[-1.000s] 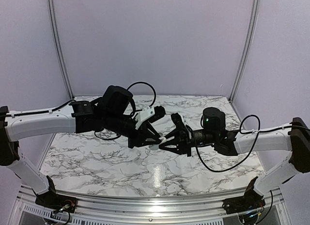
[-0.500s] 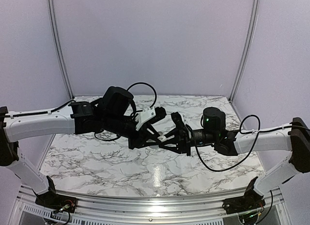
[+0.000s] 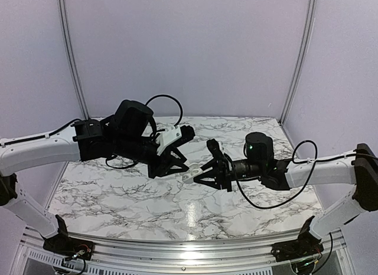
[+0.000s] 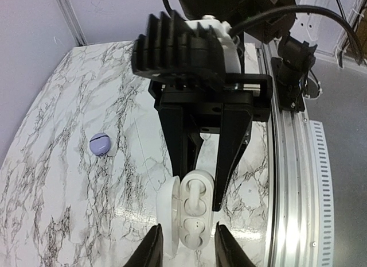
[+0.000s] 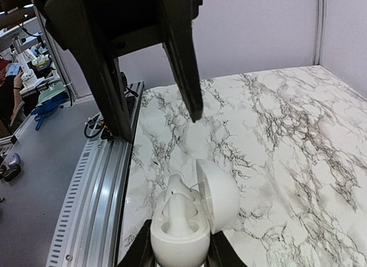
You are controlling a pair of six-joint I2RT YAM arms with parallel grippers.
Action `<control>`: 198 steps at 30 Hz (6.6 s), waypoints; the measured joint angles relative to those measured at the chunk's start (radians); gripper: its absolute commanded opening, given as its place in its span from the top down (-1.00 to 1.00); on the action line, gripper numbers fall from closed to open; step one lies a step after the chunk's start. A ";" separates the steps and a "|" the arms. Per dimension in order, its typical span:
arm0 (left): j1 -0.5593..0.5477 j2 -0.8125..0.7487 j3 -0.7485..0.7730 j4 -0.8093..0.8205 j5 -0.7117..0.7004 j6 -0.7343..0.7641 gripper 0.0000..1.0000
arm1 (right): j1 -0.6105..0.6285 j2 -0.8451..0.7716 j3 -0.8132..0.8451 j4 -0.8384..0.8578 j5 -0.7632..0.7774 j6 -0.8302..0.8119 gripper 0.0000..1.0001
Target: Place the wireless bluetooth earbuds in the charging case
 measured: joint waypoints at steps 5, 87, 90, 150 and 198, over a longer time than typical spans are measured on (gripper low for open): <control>0.000 0.010 0.013 -0.042 0.005 0.013 0.55 | 0.000 0.000 0.011 -0.050 0.027 -0.004 1.00; 0.025 0.012 0.045 -0.074 0.043 0.075 0.75 | 0.026 -0.056 -0.002 0.007 0.038 -0.003 1.00; 0.031 -0.012 0.039 -0.075 0.037 0.080 0.75 | 0.026 -0.056 -0.002 0.010 0.038 -0.003 1.00; -0.142 -0.029 -0.137 0.121 -0.234 0.159 -0.31 | -0.013 -0.002 0.009 0.084 -0.047 0.232 1.00; -0.233 -0.149 -0.315 0.371 -0.588 0.212 -0.88 | 0.024 0.037 0.036 0.154 0.103 0.423 1.00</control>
